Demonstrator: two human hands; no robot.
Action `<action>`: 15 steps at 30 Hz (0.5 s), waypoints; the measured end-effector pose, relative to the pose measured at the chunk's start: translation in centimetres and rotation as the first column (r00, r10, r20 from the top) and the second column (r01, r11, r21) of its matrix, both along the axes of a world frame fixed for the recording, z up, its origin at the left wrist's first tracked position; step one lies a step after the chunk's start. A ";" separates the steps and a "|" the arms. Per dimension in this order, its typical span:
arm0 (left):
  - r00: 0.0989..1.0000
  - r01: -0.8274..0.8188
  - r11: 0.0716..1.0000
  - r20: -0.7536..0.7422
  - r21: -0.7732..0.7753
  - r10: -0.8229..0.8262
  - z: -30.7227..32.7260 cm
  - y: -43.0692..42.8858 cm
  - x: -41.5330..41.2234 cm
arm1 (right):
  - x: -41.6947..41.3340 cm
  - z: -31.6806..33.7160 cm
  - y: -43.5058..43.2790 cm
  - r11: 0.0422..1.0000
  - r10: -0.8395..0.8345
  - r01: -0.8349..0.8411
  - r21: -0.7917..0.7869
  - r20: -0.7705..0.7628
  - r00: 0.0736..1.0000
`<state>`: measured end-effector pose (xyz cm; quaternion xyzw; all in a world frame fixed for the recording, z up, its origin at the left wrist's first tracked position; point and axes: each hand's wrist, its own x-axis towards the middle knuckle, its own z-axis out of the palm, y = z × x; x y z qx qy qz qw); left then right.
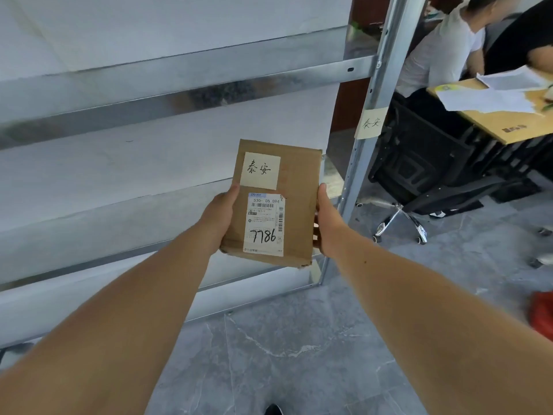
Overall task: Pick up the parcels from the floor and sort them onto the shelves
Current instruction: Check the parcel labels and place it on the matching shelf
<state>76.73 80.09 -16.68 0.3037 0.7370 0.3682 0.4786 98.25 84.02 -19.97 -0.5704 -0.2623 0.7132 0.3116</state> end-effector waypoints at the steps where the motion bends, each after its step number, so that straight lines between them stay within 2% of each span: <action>1: 0.998 0.029 1.000 -0.050 0.011 -0.029 -0.2 0.7 -0.7 | -0.4 -0.1 0.1 1.000 -0.011 0.011 -0.007 -0.005 1.000; 9: 0.946 0.198 0.979 -0.252 -0.047 -0.204 -2.5 5.1 -3.6 | -2.9 -2.2 0.8 0.990 -0.131 0.128 -0.053 -0.054 0.990; 15: 0.830 0.339 0.940 -0.458 -0.036 -0.317 -3.4 7.2 -4.3 | -4.3 -3.1 1.2 0.977 -0.185 0.180 -0.112 -0.034 0.982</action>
